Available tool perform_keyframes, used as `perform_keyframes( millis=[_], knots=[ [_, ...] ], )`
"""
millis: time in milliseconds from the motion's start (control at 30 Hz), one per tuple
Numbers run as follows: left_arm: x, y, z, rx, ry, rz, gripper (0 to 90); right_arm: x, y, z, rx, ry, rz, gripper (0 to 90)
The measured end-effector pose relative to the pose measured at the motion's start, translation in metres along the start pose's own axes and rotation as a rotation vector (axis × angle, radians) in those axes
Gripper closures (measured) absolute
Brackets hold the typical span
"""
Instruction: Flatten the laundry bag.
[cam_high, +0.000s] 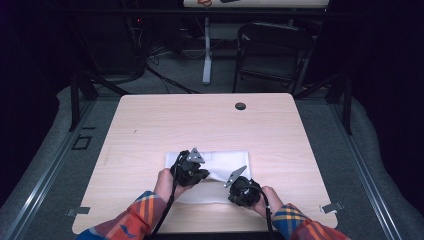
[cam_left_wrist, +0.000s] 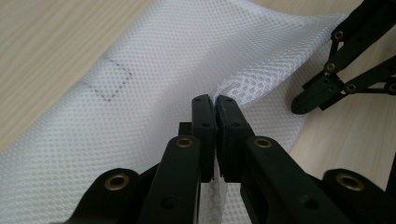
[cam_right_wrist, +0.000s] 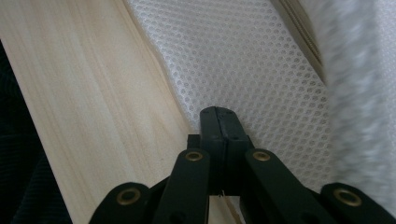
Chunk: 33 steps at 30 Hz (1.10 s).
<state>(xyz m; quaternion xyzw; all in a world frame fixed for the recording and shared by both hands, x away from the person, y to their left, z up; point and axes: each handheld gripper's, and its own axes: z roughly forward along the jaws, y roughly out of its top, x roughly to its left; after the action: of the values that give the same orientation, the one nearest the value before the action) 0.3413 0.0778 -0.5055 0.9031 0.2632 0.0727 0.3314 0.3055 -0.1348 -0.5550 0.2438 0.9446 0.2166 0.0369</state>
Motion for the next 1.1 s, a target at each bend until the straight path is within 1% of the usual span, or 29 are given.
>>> perform_keyframes(
  millis=[33,167,367,600,767,800,900,1033,1100],
  knots=[
    [0.001,0.001,-0.001,-0.002,0.004,-0.002,87.0,0.0,0.0,0.0,-0.005,0.003,0.005,90.0],
    [0.005,0.005,-0.004,-0.02,0.016,-0.016,87.0,-0.001,0.0,0.0,0.003,0.009,0.005,90.0],
    [0.009,0.01,-0.008,-0.039,0.032,-0.02,87.0,0.0,0.0,0.0,0.005,0.018,0.007,90.0],
    [0.01,0.017,-0.01,-0.042,0.062,-0.004,87.0,0.0,-0.001,0.0,0.006,0.026,0.003,90.0],
    [0.013,0.022,-0.014,-0.049,0.087,-0.003,87.0,0.0,-0.001,-0.001,0.012,0.031,-0.001,90.0],
    [0.013,0.023,-0.014,-0.054,0.1,-0.001,87.0,0.0,-0.001,-0.001,0.014,0.037,-0.003,90.0],
    [0.017,0.025,-0.017,-0.053,0.111,0.003,87.0,0.0,-0.001,-0.001,0.023,0.04,-0.011,90.0],
    [0.021,0.029,-0.019,-0.06,0.124,-0.004,87.0,0.001,-0.002,-0.001,0.016,0.048,-0.002,90.0],
    [0.023,0.032,-0.021,-0.058,0.132,0.002,87.0,0.0,-0.002,-0.001,0.02,0.051,-0.003,90.0]
  ],
)
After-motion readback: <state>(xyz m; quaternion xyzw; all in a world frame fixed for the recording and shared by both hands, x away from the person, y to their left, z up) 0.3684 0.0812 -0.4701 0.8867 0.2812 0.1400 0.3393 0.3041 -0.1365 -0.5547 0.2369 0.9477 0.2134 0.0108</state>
